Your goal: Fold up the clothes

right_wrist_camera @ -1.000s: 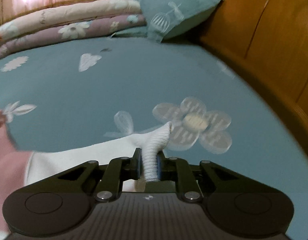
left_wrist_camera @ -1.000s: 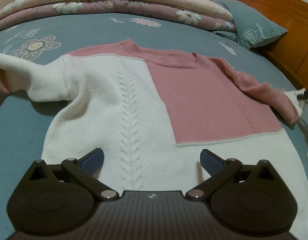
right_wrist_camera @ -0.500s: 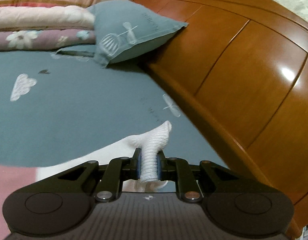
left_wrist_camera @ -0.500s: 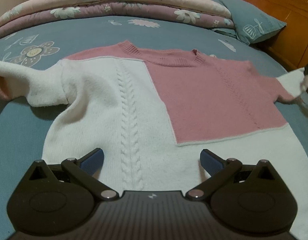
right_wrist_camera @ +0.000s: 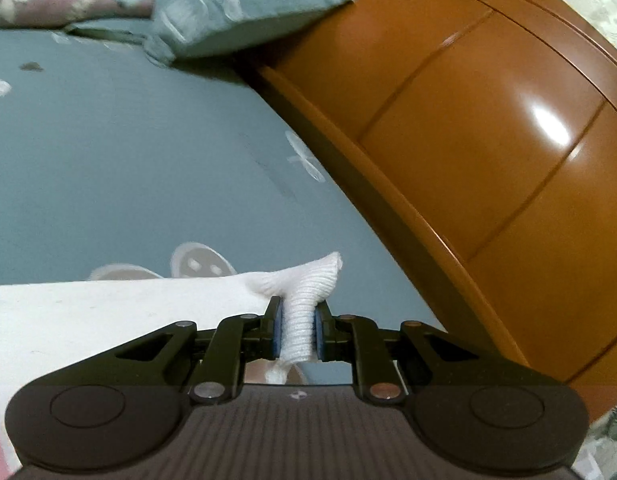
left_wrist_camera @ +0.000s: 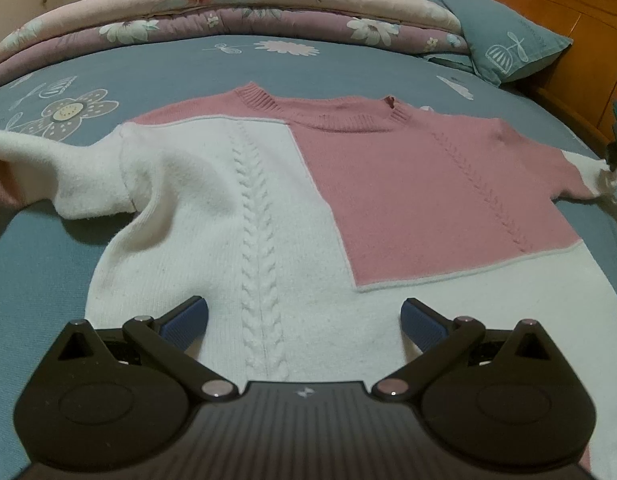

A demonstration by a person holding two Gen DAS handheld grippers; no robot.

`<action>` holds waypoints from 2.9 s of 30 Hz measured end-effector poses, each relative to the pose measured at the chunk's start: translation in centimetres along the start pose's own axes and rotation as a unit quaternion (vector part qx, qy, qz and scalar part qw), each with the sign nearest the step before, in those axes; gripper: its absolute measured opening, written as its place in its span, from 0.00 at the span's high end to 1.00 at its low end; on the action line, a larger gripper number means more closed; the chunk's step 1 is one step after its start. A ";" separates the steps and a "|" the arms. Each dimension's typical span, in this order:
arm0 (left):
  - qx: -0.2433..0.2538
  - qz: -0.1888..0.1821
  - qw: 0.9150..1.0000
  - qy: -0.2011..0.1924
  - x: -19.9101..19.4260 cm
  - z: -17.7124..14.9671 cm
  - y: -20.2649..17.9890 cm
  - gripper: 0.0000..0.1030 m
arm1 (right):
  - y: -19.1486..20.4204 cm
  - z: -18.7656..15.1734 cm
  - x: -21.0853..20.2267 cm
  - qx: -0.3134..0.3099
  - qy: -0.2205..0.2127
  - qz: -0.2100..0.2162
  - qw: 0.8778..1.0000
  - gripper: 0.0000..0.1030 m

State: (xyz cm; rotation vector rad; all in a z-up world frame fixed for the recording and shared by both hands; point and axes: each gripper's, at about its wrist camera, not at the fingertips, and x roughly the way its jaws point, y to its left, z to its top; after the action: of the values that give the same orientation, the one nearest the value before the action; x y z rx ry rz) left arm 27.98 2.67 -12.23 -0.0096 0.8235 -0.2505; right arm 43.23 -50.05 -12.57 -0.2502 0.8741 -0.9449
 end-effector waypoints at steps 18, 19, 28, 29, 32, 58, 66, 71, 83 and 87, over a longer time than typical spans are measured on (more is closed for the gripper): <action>-0.004 -0.001 1.000 -0.001 0.0 0.0 0.1 0.01 | -3.7 -0.2 -5.8 0.110 0.009 0.317 0.942 0.55; -0.004 -0.001 1.000 -0.001 0.0 0.0 0.1 0.01 | -3.2 0.0 -6.5 0.107 0.009 0.350 0.930 0.55; -0.005 -0.004 1.000 -0.001 -0.1 0.1 0.2 0.01 | 10.4 0.8 -12.7 -0.005 0.015 0.510 0.860 0.82; -0.006 -0.005 1.000 -0.001 -0.1 0.1 0.3 0.01 | 12.1 0.7 -13.1 -0.018 0.015 0.515 0.857 0.82; -0.006 -0.008 1.000 -0.001 -0.1 0.1 0.4 0.01 | 16.2 0.6 -13.1 -0.038 0.008 0.483 0.875 0.82; -0.014 -0.014 1.000 -0.001 -0.2 0.1 0.6 0.01 | 15.2 1.6 -16.0 0.034 -0.010 0.474 0.880 0.67; -0.019 -0.013 1.000 -0.002 -0.3 0.0 0.6 0.01 | 3.5 -4.6 -14.8 0.167 0.039 0.538 0.825 0.58; -0.015 -0.006 1.000 -0.003 -0.3 -0.1 0.3 0.01 | 1.5 -8.6 -12.3 0.217 0.091 0.552 0.800 0.59; -0.018 -0.010 1.000 -0.003 -0.2 0.1 0.7 0.01 | 3.0 -10.3 -12.8 0.251 0.064 0.426 0.867 0.73; -0.016 -0.007 1.000 -0.003 -0.1 0.1 0.5 0.01 | 3.5 -9.8 -13.9 0.242 0.046 0.488 0.837 0.71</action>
State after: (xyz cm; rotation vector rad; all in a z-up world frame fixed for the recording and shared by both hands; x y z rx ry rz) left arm 28.07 3.20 -12.15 -0.0462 0.8222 -0.2502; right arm 34.09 -35.27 -13.26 0.6500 0.6799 -0.1751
